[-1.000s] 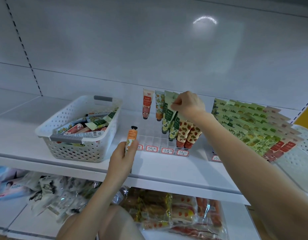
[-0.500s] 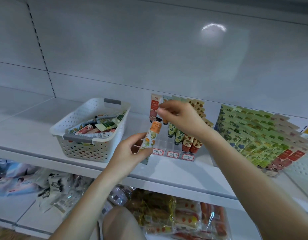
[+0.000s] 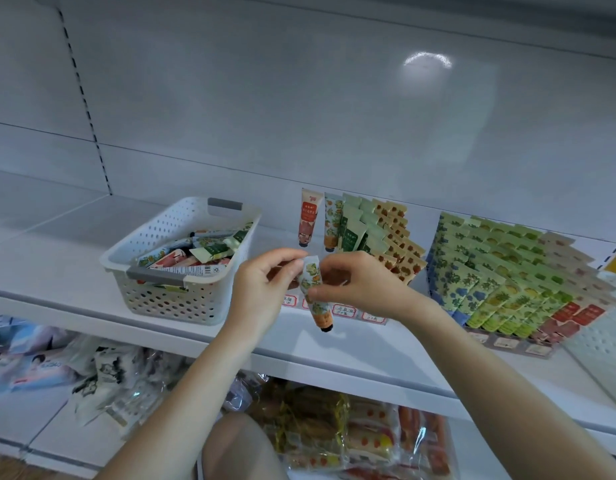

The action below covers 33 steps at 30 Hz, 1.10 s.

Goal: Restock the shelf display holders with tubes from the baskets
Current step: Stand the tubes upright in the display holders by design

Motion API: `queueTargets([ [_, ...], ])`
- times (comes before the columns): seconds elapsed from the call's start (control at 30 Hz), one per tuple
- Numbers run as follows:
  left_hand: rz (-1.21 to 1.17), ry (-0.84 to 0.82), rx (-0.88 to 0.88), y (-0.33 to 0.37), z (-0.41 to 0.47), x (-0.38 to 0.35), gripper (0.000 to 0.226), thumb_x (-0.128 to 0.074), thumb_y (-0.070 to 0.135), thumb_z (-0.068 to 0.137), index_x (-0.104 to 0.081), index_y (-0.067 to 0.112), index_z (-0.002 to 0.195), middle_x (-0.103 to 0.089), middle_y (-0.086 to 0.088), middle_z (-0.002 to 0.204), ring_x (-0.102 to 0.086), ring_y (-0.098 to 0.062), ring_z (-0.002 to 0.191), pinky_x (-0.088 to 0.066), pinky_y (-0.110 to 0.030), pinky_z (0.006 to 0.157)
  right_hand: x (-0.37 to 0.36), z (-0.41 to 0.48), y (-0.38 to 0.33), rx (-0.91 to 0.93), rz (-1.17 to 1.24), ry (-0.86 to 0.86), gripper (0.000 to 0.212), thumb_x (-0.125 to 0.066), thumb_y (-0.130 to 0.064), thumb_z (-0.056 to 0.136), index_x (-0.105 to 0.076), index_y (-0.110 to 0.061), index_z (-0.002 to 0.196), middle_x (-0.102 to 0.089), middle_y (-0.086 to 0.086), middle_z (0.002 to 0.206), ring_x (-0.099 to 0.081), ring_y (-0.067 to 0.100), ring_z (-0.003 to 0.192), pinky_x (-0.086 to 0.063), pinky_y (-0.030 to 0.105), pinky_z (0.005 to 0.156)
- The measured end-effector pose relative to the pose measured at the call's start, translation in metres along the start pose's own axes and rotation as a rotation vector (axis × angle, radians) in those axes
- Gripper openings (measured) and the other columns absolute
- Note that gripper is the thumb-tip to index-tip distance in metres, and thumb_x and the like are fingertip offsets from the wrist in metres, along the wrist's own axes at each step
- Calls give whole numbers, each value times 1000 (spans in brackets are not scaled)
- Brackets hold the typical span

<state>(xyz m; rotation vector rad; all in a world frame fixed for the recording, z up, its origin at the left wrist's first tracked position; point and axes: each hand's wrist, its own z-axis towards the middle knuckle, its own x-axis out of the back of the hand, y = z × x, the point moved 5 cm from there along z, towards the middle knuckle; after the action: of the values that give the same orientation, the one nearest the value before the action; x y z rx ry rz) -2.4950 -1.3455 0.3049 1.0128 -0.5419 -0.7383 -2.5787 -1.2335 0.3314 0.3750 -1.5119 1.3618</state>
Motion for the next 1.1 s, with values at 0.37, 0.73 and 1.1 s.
queueTargets([
  [0.37, 768, -176, -4, -87, -11, 0, 25, -51, 14, 94, -61, 5, 115, -61, -12, 113, -55, -24, 105, -40, -26, 88, 98, 55, 7, -212, 172, 664, 28, -59, -14, 87, -53, 1, 110, -67, 15, 89, -68, 32, 83, -56, 49, 71],
  [0.73, 861, -160, -100, -100, -19, 0, 14, -62, 15, 86, -67, 6, 96, -65, -8, 93, -60, -21, 88, -48, -27, 77, 95, 96, 22, -225, -200, 627, 31, -46, -11, 91, -64, 13, 84, -66, 25, 77, -47, 20, 59, -36, 24, 55],
  [1.1, 865, -110, -123, -103, -19, 0, 8, -71, 12, 76, -69, 9, 82, -66, -5, 81, -62, -20, 75, -49, -24, 62, 116, 126, 27, -255, -115, 781, 34, -43, -13, 90, -60, 13, 75, -58, 28, 72, -43, 23, 52, -26, 23, 54],
])
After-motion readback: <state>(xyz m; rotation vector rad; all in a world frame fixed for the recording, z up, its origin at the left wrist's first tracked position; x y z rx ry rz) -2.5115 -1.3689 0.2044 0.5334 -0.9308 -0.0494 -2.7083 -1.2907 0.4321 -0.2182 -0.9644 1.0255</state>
